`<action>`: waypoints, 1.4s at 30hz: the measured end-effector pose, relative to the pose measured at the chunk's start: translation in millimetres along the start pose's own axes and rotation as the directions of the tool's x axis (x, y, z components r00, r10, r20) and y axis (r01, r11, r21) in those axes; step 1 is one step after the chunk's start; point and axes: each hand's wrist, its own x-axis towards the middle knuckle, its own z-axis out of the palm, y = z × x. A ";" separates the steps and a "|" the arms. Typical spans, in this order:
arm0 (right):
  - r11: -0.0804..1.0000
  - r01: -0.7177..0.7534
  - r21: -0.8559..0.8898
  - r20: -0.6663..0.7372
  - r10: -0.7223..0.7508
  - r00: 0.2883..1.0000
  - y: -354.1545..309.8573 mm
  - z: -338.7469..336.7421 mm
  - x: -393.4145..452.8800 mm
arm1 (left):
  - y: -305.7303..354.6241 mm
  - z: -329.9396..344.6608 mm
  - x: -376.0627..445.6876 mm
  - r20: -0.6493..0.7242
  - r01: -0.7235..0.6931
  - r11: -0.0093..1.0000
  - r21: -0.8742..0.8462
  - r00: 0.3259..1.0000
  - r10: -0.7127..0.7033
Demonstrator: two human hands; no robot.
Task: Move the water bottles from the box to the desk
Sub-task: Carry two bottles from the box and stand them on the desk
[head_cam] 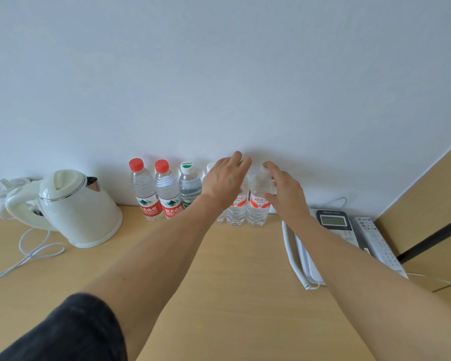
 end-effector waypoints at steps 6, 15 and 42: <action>1.000 0.006 -0.023 0.031 -0.005 1.000 0.2 -3.8 0.9 | 0.2 8.6 0.2 -0.022 0.033 0.999 0.032 0.999 -0.032; 0.989 -0.003 -0.147 0.115 0.020 0.993 -9.2 -16.9 -3.6 | -3.2 -7.9 -1.5 0.070 0.004 0.997 0.079 0.997 -0.010; 0.861 -0.434 -0.264 -0.050 0.437 0.898 -19.0 -122.3 -46.1 | 60.5 -53.1 34.8 0.076 -0.079 0.997 -0.014 0.994 0.080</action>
